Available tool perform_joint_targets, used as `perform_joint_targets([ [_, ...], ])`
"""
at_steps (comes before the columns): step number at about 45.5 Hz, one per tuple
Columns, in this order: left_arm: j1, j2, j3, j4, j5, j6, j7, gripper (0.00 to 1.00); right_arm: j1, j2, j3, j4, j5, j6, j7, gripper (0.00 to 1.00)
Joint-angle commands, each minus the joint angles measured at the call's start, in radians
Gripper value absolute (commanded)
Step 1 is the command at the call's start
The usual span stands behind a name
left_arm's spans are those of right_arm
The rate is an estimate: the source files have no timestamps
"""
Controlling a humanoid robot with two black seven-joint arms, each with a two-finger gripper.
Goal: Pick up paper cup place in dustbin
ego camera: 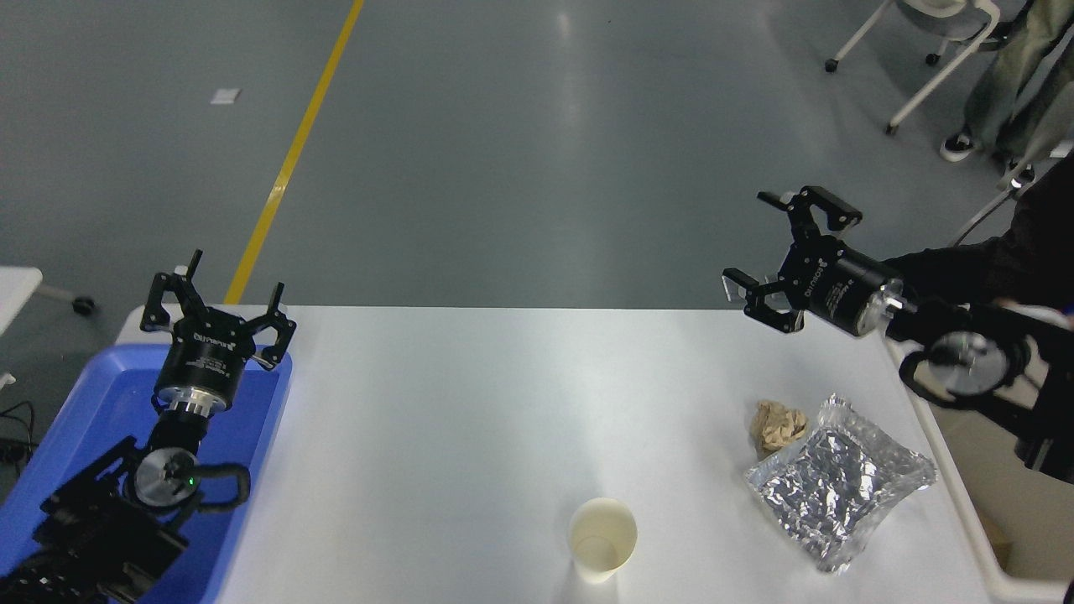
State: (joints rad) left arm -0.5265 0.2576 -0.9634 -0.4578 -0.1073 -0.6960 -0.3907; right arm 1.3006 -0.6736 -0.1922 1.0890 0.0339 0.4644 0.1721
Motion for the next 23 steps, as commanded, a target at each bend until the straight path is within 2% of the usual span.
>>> perform_joint_targets([
  [1, 0.0, 0.0, 0.0, 0.001, -0.002, 0.001, -0.002, 1.0, 0.518, 0.002, -0.518, 0.184, -0.141, 0.086, -0.028, 1.0],
  [13, 0.0, 0.0, 0.0, 0.001, -0.002, 0.001, -0.002, 1.0, 0.881, 0.285, -0.842, 0.353, -0.141, 0.151, -0.033, 1.0],
  [19, 0.0, 0.0, 0.0, 0.001, -0.002, 0.001, -0.002, 1.0, 1.0, 0.382, -0.924, 0.426, -0.138, 0.198, -0.031, 1.0],
  [23, 0.0, 0.0, 0.0, 0.001, -0.002, 0.001, -0.002, 1.0, 1.083, 0.402, -0.957, 0.48, -0.124, 0.285, -0.029, 1.0],
])
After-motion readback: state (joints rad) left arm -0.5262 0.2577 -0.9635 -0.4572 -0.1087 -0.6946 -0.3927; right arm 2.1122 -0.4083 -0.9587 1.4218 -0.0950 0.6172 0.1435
